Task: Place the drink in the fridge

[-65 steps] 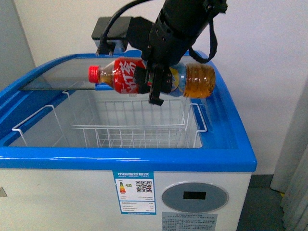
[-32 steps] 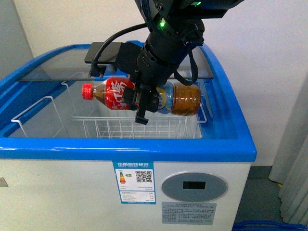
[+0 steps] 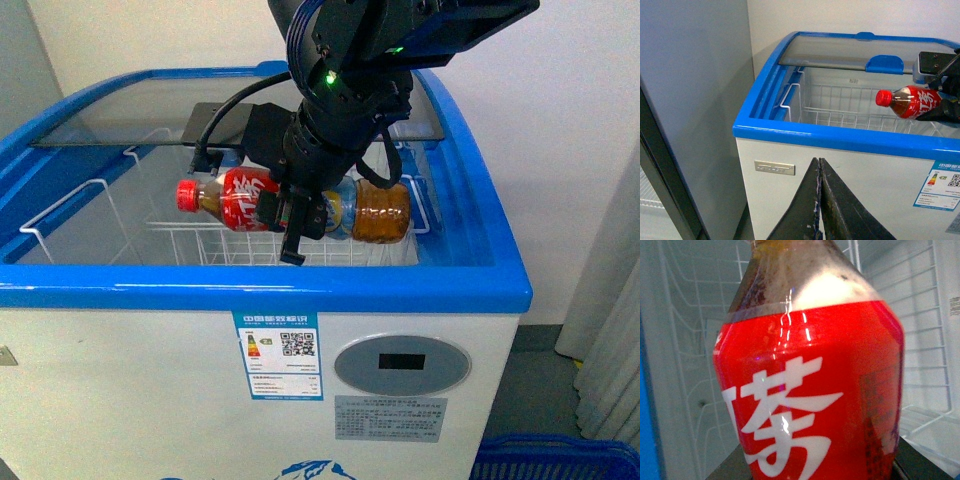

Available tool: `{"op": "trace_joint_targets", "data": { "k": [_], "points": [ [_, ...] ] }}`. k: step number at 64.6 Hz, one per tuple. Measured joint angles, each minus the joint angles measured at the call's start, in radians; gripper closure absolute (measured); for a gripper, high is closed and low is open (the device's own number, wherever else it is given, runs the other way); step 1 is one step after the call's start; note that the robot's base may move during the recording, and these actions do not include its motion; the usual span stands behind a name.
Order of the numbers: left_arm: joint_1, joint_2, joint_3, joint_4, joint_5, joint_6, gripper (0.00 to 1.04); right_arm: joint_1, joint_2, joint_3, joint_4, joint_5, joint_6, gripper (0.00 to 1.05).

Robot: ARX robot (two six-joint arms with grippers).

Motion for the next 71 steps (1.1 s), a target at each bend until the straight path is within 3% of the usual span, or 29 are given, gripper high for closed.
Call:
{"op": "trace_joint_targets", "data": {
  "k": [20, 39, 53, 71],
  "points": [
    [0.000, 0.000, 0.000, 0.000, 0.000, 0.000, 1.02, -0.010, 0.062, 0.014, 0.092, 0.070, -0.018, 0.67],
    [0.000, 0.000, 0.000, 0.000, 0.000, 0.000, 1.02, -0.027, 0.192, 0.097, 0.190, 0.232, -0.084, 0.67],
    [0.000, 0.000, 0.000, 0.000, 0.000, 0.000, 1.02, -0.027, 0.212, 0.098, 0.211, 0.244, -0.076, 0.67],
    [0.000, 0.000, 0.000, 0.000, 0.000, 0.000, 1.02, -0.026, 0.206, 0.108, 0.168, 0.235, -0.024, 0.24]
  ]
}}
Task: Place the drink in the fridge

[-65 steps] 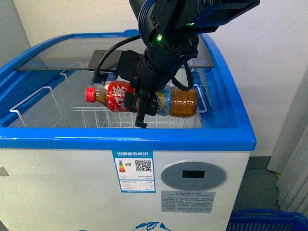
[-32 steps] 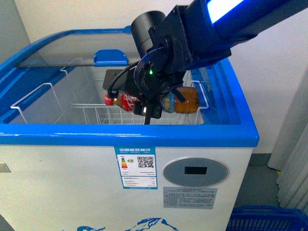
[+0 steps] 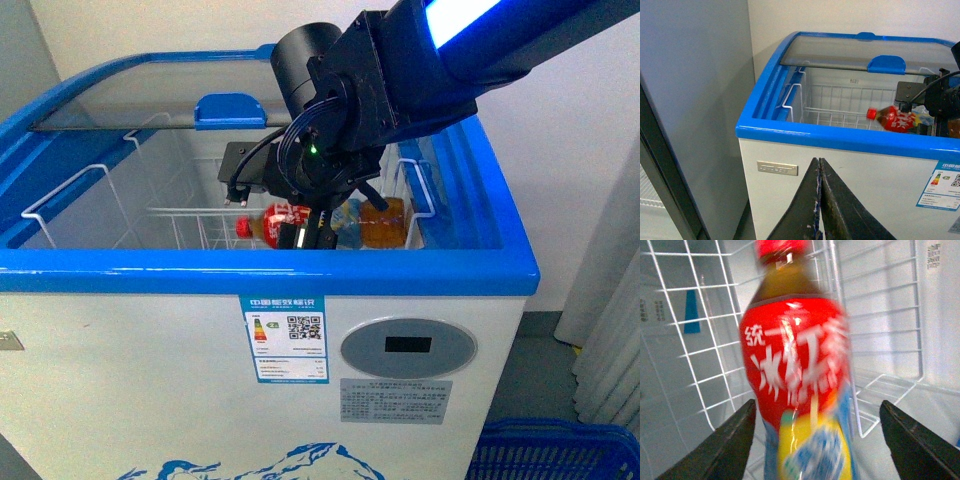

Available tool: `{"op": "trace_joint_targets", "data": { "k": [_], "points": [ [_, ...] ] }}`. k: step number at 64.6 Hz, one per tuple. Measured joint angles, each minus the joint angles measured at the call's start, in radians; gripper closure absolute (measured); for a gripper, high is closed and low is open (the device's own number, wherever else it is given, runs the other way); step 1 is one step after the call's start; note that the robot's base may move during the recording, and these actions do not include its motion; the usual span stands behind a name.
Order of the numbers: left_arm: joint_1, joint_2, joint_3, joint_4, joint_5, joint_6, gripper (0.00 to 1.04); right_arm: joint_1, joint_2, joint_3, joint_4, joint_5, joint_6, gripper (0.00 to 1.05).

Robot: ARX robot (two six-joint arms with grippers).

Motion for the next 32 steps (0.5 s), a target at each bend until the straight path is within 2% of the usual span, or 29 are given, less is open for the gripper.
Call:
{"op": "trace_joint_targets", "data": {
  "k": [8, 13, 14, 17, 22, 28, 32],
  "points": [
    [0.000, 0.000, 0.000, 0.000, 0.000, 0.000, 1.02, -0.001, -0.013, -0.001, -0.025, -0.030, 0.048, 0.06],
    [0.000, 0.000, 0.000, 0.000, 0.000, 0.000, 1.02, 0.000, -0.042, -0.002, -0.048, -0.050, 0.109, 0.07],
    [0.000, 0.000, 0.000, 0.000, 0.000, 0.000, 1.02, 0.007, -0.160, -0.018, -0.086, -0.113, 0.221, 0.07],
    [0.000, 0.000, 0.000, 0.000, 0.000, 0.000, 1.02, 0.007, -0.173, -0.027, -0.098, -0.136, 0.248, 0.07],
    [0.000, 0.000, 0.000, 0.000, -0.001, 0.000, 1.02, -0.008, -0.250, -0.108, -0.129, -0.241, 0.350, 0.07],
    [0.000, 0.000, 0.000, 0.000, 0.000, 0.000, 1.02, -0.026, -0.354, -0.173, -0.083, -0.254, 0.462, 0.07],
    [0.000, -0.001, 0.000, 0.000, 0.000, 0.000, 1.02, -0.048, -0.447, -0.214, -0.034, -0.229, 0.532, 0.07]
  ]
}}
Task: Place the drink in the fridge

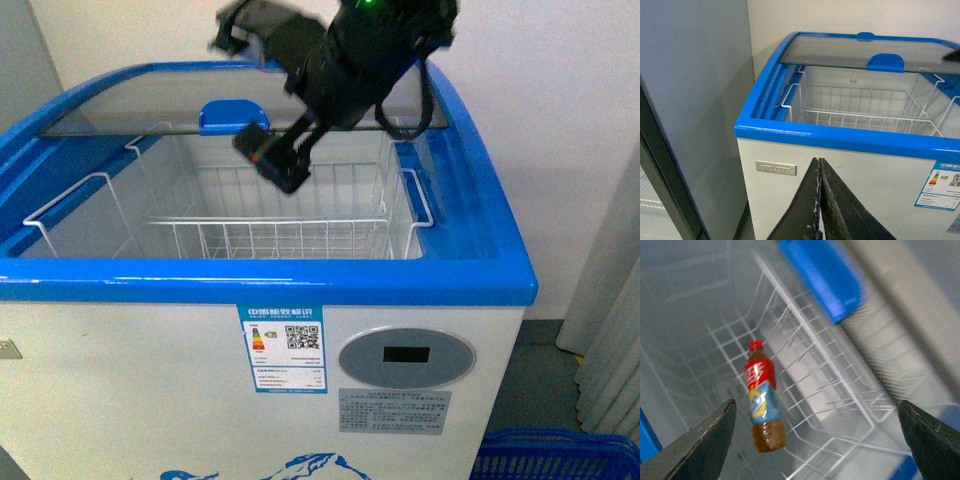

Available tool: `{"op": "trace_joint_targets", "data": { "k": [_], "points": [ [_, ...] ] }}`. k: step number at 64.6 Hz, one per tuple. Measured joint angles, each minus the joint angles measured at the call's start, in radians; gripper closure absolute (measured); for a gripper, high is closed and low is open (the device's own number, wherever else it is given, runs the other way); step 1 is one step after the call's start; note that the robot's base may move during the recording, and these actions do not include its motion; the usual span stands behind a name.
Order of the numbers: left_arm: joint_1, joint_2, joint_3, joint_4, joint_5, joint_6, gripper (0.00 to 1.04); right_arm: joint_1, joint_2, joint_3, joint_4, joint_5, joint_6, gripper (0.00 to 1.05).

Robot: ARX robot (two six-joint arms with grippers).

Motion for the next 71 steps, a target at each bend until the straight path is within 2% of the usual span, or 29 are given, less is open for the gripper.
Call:
{"op": "trace_joint_targets", "data": {
  "k": [10, 13, 21, 27, 32, 34, 38, 42, 45, 53, 57, 71],
  "points": [
    [0.000, 0.000, 0.000, 0.000, 0.000, 0.000, 1.02, -0.056, -0.225, -0.156, 0.117, 0.114, 0.147, 0.07],
    [0.000, 0.000, 0.000, 0.000, 0.000, 0.000, 1.02, -0.077, -0.304, -0.239, 0.131, 0.175, 0.217, 0.07],
    [0.000, 0.000, 0.000, 0.000, 0.000, 0.000, 1.02, -0.117, -0.482, -0.434, 0.124, 0.264, 0.346, 0.07],
    [0.000, 0.000, 0.000, 0.000, 0.000, 0.000, 1.02, -0.137, -0.761, -0.648, 0.052, 0.337, 0.448, 0.07],
    [0.000, 0.000, 0.000, 0.000, 0.000, 0.000, 1.02, -0.135, -0.939, -0.747, -0.010, 0.381, 0.494, 0.07],
    [0.000, 0.000, 0.000, 0.000, 0.000, 0.000, 1.02, -0.128, -1.013, -0.780, -0.047, 0.401, 0.523, 0.07],
    [0.000, 0.000, 0.000, 0.000, 0.000, 0.000, 1.02, -0.075, -1.204, -0.860, -0.153, 0.504, 0.565, 0.07],
    [0.000, 0.000, 0.000, 0.000, 0.000, 0.000, 1.02, -0.003, -1.408, -0.987, -0.074, 0.491, 0.545, 0.17],
    [0.000, 0.000, 0.000, 0.000, 0.000, 0.000, 1.02, 0.005, -1.521, -1.076, -0.009, 0.439, 0.520, 0.26],
    [0.000, 0.000, 0.000, 0.000, 0.000, 0.000, 1.02, -0.069, -1.693, -1.226, 0.056, 0.362, 0.499, 0.47],
    [0.000, 0.000, 0.000, 0.000, 0.000, 0.000, 1.02, -0.131, -1.726, -1.326, 0.081, 0.306, 0.490, 0.62],
    [0.000, -0.001, 0.000, 0.000, 0.000, 0.000, 1.02, -0.226, -1.805, -1.464, 0.124, 0.210, 0.486, 0.96]
  ]
}}
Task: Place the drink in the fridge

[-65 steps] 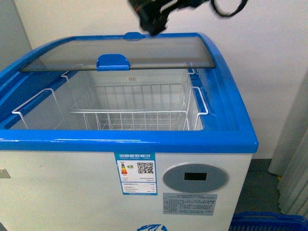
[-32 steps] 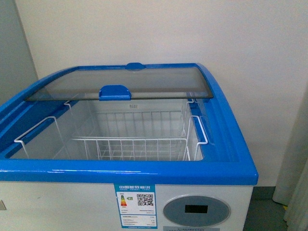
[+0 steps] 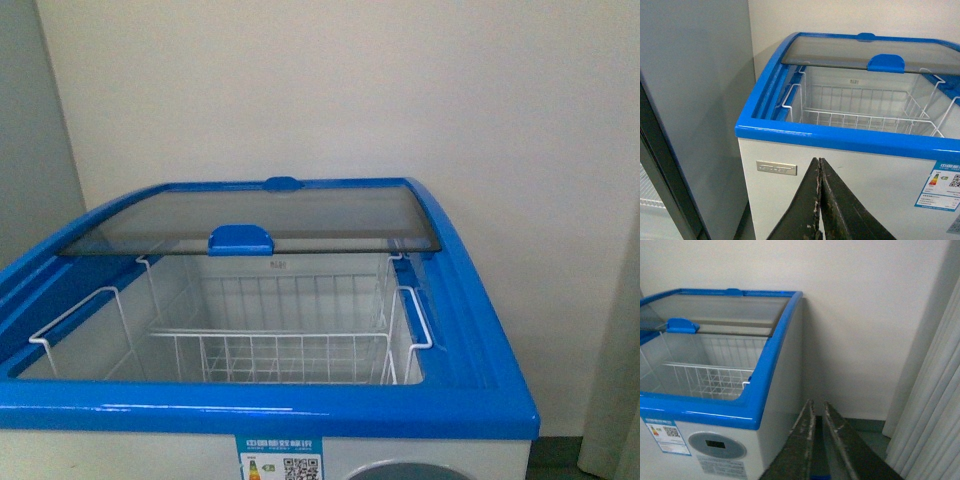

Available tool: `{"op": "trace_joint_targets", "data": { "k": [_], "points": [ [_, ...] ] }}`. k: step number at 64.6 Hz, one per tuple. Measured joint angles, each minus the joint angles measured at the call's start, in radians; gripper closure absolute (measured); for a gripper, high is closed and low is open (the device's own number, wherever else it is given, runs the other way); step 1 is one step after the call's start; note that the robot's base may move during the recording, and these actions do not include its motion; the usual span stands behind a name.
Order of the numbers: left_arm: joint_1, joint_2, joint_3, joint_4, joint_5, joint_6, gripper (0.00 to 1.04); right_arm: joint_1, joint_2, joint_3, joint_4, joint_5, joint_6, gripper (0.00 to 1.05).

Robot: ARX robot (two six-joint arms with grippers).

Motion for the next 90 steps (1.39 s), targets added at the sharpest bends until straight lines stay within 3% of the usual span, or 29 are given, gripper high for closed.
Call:
{"op": "trace_joint_targets", "data": {
  "k": [3, 6, 12, 90],
  "points": [
    [0.000, 0.000, 0.000, 0.000, 0.000, 0.000, 1.02, -0.055, -0.024, -0.021, 0.006, -0.087, -0.003, 1.02],
    [0.000, 0.000, 0.000, 0.000, 0.001, 0.000, 1.02, -0.111, -0.038, -0.040, 0.013, -0.138, -0.004, 1.02],
    [0.000, 0.000, 0.000, 0.000, 0.000, 0.000, 1.02, -0.164, -0.060, -0.086, 0.027, -0.152, -0.003, 1.02],
    [0.000, 0.000, 0.000, 0.000, 0.000, 0.000, 1.02, -0.170, -0.220, -0.261, 0.077, -0.163, -0.003, 1.02]
  ]
}}
